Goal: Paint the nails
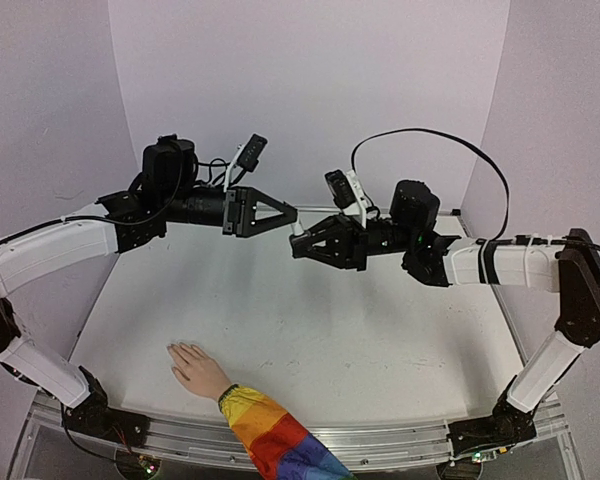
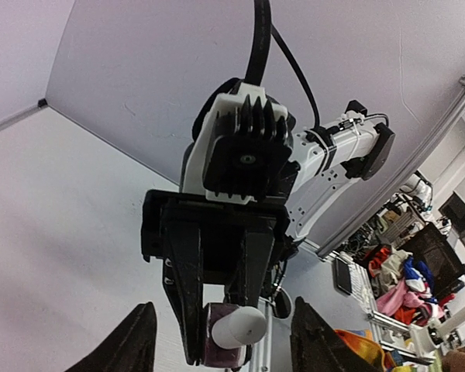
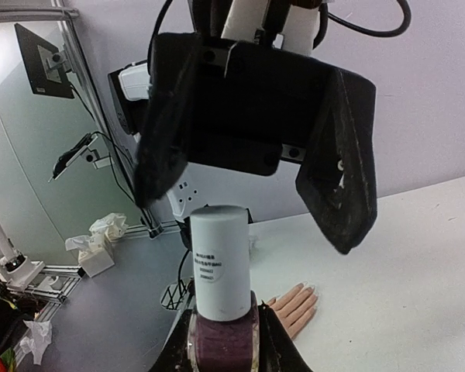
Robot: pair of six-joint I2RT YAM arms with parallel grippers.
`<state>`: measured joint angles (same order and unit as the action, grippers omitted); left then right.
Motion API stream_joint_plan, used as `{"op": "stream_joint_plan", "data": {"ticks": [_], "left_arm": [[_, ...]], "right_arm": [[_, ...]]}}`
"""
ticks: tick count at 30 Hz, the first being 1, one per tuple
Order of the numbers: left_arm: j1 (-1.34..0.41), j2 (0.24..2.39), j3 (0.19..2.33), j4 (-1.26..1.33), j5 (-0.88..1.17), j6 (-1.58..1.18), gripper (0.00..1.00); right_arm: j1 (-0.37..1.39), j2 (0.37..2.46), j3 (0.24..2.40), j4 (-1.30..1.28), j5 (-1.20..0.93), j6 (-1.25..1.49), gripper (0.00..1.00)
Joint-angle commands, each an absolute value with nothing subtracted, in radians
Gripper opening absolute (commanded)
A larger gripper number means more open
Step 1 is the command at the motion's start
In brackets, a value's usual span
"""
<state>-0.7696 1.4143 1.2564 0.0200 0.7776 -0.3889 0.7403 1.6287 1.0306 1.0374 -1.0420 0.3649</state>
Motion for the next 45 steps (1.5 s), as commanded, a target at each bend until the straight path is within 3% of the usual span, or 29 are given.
{"op": "stream_joint_plan", "data": {"ticks": [1,6,10,17,19,23,25,27,32,36,39,45], "left_arm": [[-0.789,1.423,1.302,0.084,0.851,-0.383,0.52],[-0.804,1.438,1.309,0.083,0.870,-0.373,0.46],[-0.810,1.438,1.306,0.084,0.837,-0.367,0.23],[-0.810,1.428,1.282,0.074,0.724,-0.351,0.07],[-0.810,1.425,1.275,0.048,0.643,-0.344,0.01],[-0.810,1.420,1.268,-0.047,0.408,-0.342,0.00],[-0.810,1.435,1.288,-0.098,0.338,-0.351,0.00],[-0.810,1.452,1.310,-0.141,0.318,-0.349,0.00],[-0.810,1.452,1.324,-0.153,0.359,-0.335,0.03],[-0.810,1.427,1.318,-0.148,0.418,-0.315,0.36],[-0.807,1.404,1.310,-0.132,0.475,-0.298,0.53],[-0.757,1.372,1.246,0.039,0.685,-0.383,0.74]], "right_arm": [[0.739,1.626,1.048,1.176,-1.084,0.424,0.00],[0.739,1.632,1.049,1.180,-1.060,0.429,0.00],[0.739,1.631,1.045,1.177,-1.035,0.422,0.00],[0.741,1.630,1.081,0.896,-0.818,0.244,0.00],[0.758,1.605,1.079,0.806,-0.515,0.202,0.00],[0.977,1.647,1.153,0.611,0.805,0.078,0.00],[1.020,1.698,1.170,0.662,0.996,0.012,0.00],[1.028,1.723,1.192,0.667,0.947,-0.023,0.00],[1.024,1.672,1.129,0.770,0.379,-0.049,0.00],[0.961,1.610,1.090,0.811,-0.031,-0.013,0.00],[0.871,1.577,1.076,0.818,-0.405,0.063,0.00],[0.726,1.586,1.074,0.888,-0.973,0.229,0.00]]}}
